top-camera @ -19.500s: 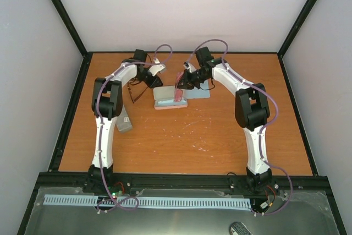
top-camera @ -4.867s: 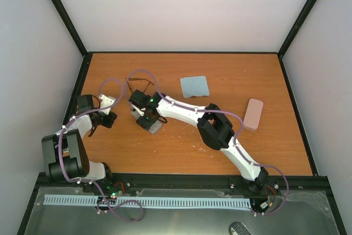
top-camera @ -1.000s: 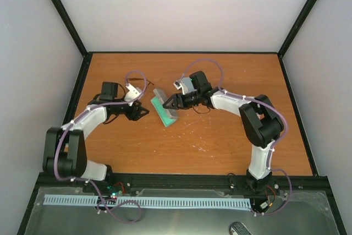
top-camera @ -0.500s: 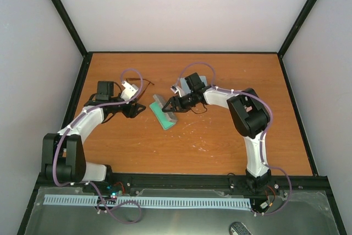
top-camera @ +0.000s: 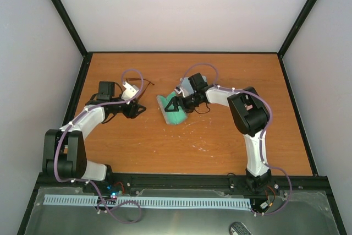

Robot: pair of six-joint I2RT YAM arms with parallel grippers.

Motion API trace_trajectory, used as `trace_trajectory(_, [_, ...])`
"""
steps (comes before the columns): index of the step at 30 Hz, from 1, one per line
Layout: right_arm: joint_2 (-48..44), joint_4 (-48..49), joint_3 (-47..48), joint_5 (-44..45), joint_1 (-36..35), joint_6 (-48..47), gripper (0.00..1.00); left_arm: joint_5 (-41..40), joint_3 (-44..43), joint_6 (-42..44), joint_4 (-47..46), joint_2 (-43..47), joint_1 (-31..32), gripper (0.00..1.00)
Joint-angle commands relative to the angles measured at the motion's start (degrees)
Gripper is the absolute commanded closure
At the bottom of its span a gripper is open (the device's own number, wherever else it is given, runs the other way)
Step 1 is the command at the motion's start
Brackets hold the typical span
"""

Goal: Organize the sunglasses
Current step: Place the sunglasses case at the center of the board.

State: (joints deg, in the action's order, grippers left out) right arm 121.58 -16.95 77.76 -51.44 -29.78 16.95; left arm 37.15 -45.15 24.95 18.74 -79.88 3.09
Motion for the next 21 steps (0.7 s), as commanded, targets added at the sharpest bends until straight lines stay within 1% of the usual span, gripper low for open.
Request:
trace_trajectory(1, [-1.2, -1.6, 0.0, 3.9, 0.3, -1.2, 0.00, 1.1, -0.5, -0.5, -1.4, -0.5, -0.3, 0.38])
trace_trajectory(4, [-4.1, -2.7, -0.8, 7.5, 0.2, -1.4, 0.00, 1.2, -0.4, -0.5, -1.8, -0.7, -0.3, 0.38])
trace_trajectory(6, [-7.5, -3.7, -1.8, 11.3, 0.2, -1.7, 0.00, 1.3, -0.6, -0.6, -2.1, -1.1, -0.3, 0.39])
trace_trajectory(11, [-17.7, -6.6, -4.8, 25.8, -0.2, -2.2, 0.00, 2.1, -1.4, -0.6, -2.3, -2.4, -0.3, 0.40])
trace_trajectory(12, [-19.4, -6.7, -5.4, 27.5, -0.7, -2.2, 0.00, 2.2, -1.5, -0.7, -2.5, -2.5, -0.3, 0.40])
trace_trajectory(13, [-20.7, -6.6, -5.8, 28.7, -1.4, -2.3, 0.03, 2.3, -1.5, -0.7, -2.7, -2.6, -0.3, 0.40])
trace_trajectory(14, [-21.3, -6.6, -6.0, 29.1, -2.3, -2.1, 0.12, 2.3, -1.6, -0.8, -2.8, -2.6, -0.3, 0.40])
trace_trajectory(15, [-21.3, -6.8, -5.8, 29.7, -3.2, -1.9, 0.31, 2.4, -1.7, -0.8, -2.8, -2.7, -0.3, 0.41])
trace_trajectory(16, [-20.8, -6.9, -5.5, 30.3, -4.2, -1.7, 0.53, 2.4, -1.8, -0.8, -3.0, -2.7, -0.3, 0.41])
trace_trajectory(17, [-19.8, -6.9, -5.3, 30.7, -5.3, -1.5, 0.70, 2.4, -2.0, -0.9, -3.0, -2.7, -0.3, 0.41])
trace_trajectory(19, [-17.0, -6.8, -4.5, 31.3, -6.9, -0.5, 0.95, 2.4, -2.3, -0.9, -3.1, -2.8, -0.3, 0.41])
trace_trajectory(21, [-13.4, -6.4, -3.7, 31.7, -8.6, 0.2, 0.97, 2.3, -2.3, -1.0, -3.1, -2.4, -0.3, 0.41])
